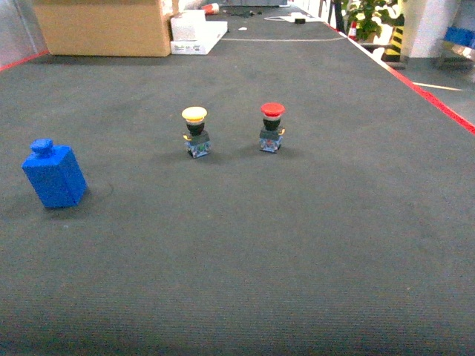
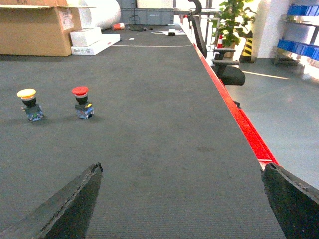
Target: Pick blue part to blue bin on bottom shelf
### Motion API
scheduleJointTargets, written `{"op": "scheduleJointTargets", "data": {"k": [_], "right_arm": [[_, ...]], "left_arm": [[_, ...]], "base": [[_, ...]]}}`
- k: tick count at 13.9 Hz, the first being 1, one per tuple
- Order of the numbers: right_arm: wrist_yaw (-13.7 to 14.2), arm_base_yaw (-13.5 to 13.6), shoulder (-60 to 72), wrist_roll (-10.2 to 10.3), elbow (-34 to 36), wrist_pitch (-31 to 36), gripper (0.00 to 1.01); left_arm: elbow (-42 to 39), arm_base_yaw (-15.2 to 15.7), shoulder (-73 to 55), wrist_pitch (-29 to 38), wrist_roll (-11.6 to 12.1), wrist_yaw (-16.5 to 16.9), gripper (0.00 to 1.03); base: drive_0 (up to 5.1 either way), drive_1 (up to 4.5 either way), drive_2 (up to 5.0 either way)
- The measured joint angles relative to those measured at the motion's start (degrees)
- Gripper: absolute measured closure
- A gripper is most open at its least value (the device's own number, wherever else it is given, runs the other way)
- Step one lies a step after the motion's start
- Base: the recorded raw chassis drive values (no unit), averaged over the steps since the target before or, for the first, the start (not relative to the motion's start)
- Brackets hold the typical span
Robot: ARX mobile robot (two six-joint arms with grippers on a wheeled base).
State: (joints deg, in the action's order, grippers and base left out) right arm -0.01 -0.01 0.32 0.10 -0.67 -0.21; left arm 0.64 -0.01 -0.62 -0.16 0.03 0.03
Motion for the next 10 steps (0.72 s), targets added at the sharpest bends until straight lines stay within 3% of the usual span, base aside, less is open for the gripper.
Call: {"op": "scheduleJointTargets", "data": {"k": [10], "right_arm": [[0.0, 0.0, 0.0, 0.0, 0.0, -0.1, 0.03]], "left_arm": [[0.0, 0.0, 0.0, -0.1, 0.0, 0.0, 0.05]], "base": [[0.0, 0.0, 0.0]]}}
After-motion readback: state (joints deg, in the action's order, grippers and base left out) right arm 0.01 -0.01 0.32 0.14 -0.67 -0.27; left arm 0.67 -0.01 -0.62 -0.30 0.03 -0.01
